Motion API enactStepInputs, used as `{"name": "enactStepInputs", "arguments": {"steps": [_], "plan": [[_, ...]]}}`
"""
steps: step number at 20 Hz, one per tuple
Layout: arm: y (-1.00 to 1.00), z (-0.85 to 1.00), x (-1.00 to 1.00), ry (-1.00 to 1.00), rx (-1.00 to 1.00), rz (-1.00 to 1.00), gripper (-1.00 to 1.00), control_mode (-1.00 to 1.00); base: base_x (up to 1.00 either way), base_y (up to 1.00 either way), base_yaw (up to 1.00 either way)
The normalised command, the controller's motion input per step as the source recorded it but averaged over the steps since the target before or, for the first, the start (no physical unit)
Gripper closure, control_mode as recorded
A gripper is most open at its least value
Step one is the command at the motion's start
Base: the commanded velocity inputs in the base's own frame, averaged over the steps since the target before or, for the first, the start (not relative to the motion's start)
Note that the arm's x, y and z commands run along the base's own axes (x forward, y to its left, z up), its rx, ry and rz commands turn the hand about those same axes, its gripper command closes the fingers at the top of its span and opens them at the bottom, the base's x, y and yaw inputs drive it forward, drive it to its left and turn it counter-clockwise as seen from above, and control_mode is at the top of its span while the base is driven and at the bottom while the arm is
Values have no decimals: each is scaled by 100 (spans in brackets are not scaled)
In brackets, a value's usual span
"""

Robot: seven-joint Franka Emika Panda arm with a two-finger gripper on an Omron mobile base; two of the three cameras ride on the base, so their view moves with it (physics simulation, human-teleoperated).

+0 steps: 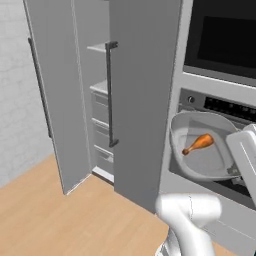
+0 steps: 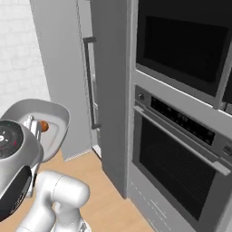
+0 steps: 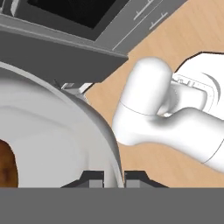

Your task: Take the meat container that has the chicken drumstick and place it on the second highest rack of the freezer. Then take the vegetable container that has the bell pepper and tomato and place it on the highest rack of the freezer.

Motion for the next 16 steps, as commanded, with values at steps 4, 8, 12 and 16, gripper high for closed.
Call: {"name": "enactStepInputs", "arguments": {"steps": [4, 8, 12, 16], "plan": [[0, 0, 0, 0, 0, 0, 100, 100, 100, 99, -17], [0, 0, 0, 0, 0, 0, 100, 100, 100, 100, -23], [0, 0, 0, 0, 0, 0, 100, 100, 100, 61, -29], [0, 0, 0, 0, 0, 0, 100, 100, 100, 86, -36]]}}
